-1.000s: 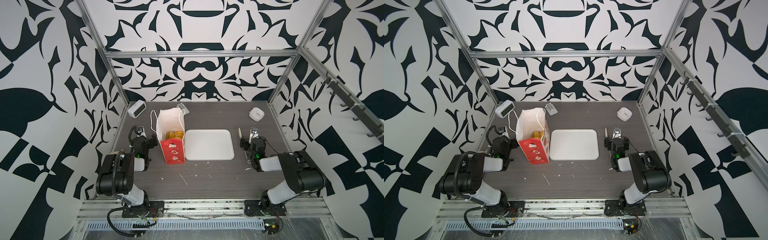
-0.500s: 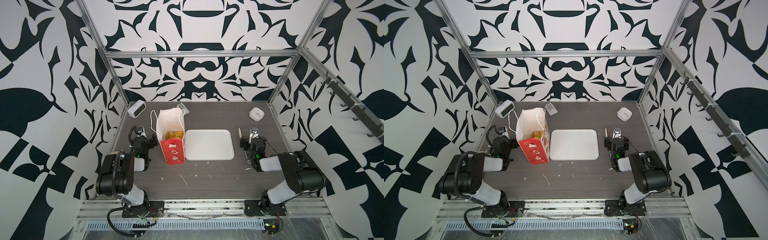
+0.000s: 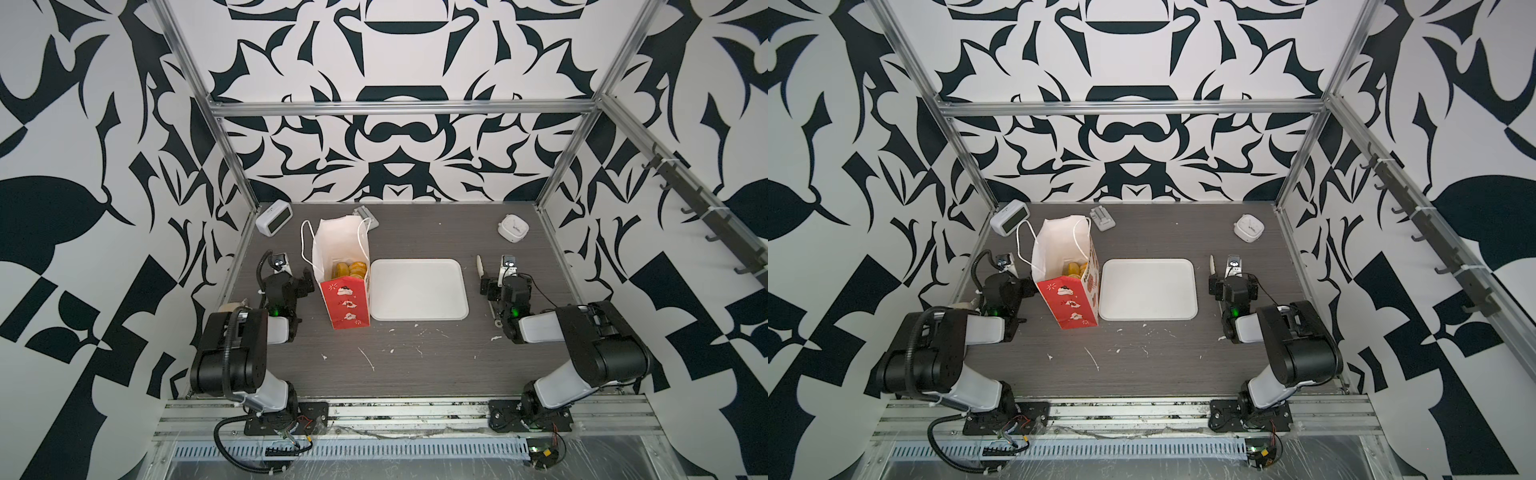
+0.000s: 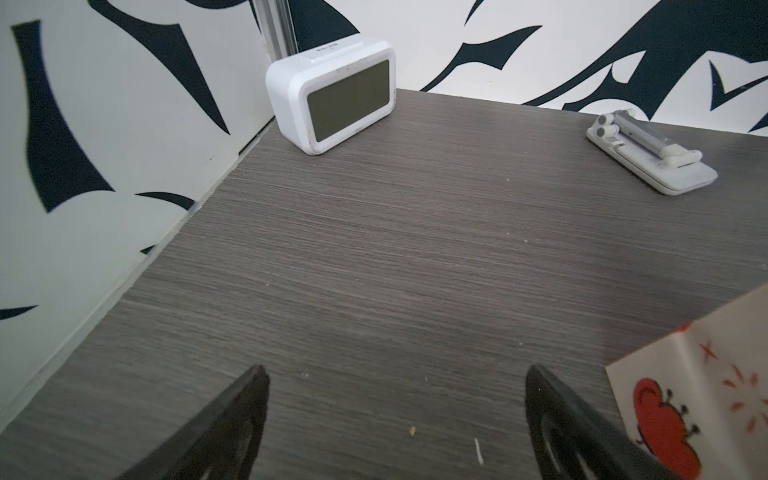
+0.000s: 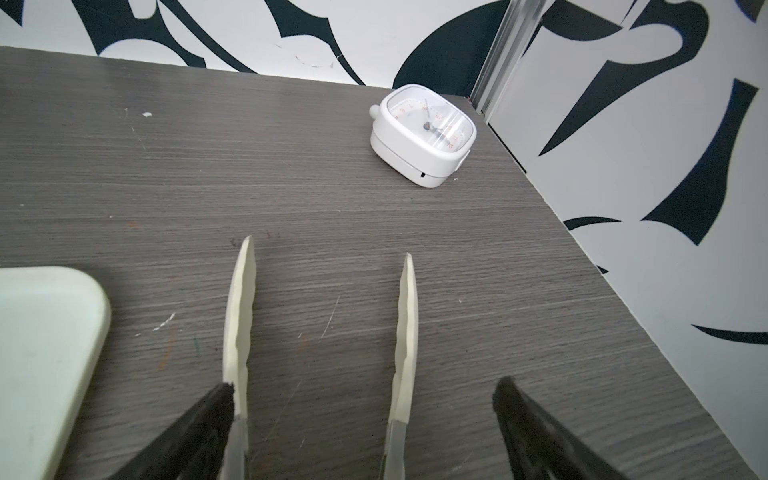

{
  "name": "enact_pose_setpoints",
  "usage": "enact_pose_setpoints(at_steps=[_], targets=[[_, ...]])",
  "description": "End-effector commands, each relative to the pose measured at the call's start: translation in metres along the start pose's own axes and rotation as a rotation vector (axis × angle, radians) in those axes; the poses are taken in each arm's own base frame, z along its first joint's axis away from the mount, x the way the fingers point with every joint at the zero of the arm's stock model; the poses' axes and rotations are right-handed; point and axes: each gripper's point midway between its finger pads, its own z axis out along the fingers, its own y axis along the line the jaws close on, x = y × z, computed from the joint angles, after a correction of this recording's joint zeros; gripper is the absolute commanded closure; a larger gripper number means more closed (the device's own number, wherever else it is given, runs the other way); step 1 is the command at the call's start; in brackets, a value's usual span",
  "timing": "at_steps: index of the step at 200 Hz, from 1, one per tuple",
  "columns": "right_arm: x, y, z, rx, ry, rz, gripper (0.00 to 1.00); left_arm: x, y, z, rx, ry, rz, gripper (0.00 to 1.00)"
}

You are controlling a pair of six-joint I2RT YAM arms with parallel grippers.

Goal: Take the fake bread out of the paper bag

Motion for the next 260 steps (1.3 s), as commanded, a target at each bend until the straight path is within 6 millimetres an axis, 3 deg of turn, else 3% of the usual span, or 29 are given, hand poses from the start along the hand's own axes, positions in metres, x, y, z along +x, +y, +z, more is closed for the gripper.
enact_pose_setpoints(at_steps=[1,28,56,76,97,127,144,164,214,260], targets=[[-0.024,0.002,-0.009,-0.001,-0.069,-0.002,0.00,-0.047,0.008,-0.019,-0.055,-0.079,-0.031,0.01],[-0.043,0.008,-0.023,0.019,-0.095,-0.050,0.01,-0.112,0.001,-0.066,-0.053,-0.199,-0.092,0.02],[-0.070,0.018,-0.039,0.076,-0.047,-0.077,0.00,-0.147,0.004,-0.117,-0.085,-0.192,-0.248,0.02],[-0.084,0.034,-0.055,0.037,-0.035,-0.105,0.00,-0.152,-0.005,-0.152,0.006,-0.138,-0.363,0.04],[-0.092,0.045,-0.071,0.015,-0.040,-0.159,0.00,-0.145,-0.021,-0.188,0.138,-0.054,-0.408,0.08],[-0.090,0.049,-0.082,-0.020,-0.023,-0.139,0.01,-0.144,-0.064,-0.229,0.417,0.068,-0.460,0.12],[-0.089,0.050,-0.083,-0.032,-0.020,-0.133,0.01,-0.146,-0.087,-0.241,0.555,0.134,-0.481,0.13],[-0.087,0.051,-0.081,-0.030,-0.011,-0.135,0.01,-0.146,-0.100,-0.237,0.610,0.196,-0.490,0.14],[-0.071,0.054,-0.077,-0.040,0.026,-0.132,0.01,-0.135,-0.105,-0.192,0.491,0.261,-0.432,0.14],[-0.066,0.054,-0.076,-0.040,0.037,-0.136,0.01,-0.128,-0.111,-0.162,0.355,0.261,-0.350,0.29]])
